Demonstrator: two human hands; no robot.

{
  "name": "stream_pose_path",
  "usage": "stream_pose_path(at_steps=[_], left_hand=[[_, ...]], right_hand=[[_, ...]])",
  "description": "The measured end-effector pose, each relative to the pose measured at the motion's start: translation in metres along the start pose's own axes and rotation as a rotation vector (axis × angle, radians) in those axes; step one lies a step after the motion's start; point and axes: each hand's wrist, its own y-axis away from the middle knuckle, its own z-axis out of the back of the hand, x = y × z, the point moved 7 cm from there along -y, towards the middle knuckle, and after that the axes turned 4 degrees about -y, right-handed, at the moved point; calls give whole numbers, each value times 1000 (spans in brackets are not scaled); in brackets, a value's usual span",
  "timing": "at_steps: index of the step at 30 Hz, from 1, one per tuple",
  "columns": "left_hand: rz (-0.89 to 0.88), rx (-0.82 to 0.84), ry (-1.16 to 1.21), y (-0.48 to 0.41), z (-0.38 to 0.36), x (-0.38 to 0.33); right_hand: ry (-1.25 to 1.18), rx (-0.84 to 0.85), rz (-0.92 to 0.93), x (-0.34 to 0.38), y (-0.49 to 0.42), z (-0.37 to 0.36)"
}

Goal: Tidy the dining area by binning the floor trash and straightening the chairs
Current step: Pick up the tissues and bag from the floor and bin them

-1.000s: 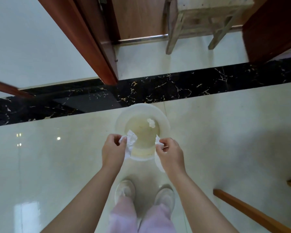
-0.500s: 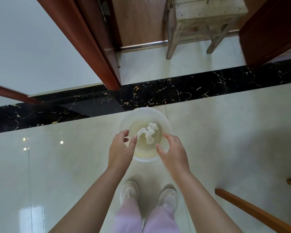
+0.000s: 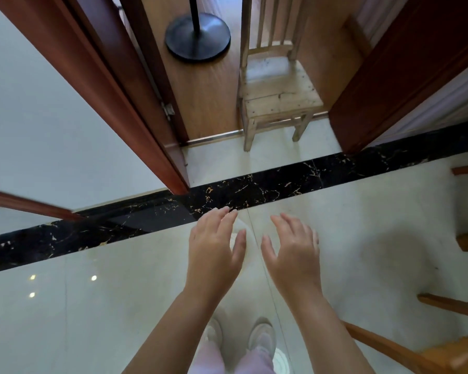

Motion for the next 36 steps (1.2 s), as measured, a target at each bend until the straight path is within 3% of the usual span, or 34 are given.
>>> stream_pose_path(at_steps=[5, 12, 18, 26, 36], left_hand=[[-97, -101, 47, -7, 64, -79], [-194, -104, -71, -1, 132, -178], [-337, -158, -14, 14, 189, -252], [-648, -164, 23, 55, 247, -357], [-909, -64, 113, 110, 262, -396]], right_hand=[[45, -95, 39, 26, 3, 91], [56, -276, 42, 43, 22, 228], [93, -404, 12, 50, 58, 314], [172, -525, -157, 49, 122, 413], [288, -592, -469, 64, 231, 460]])
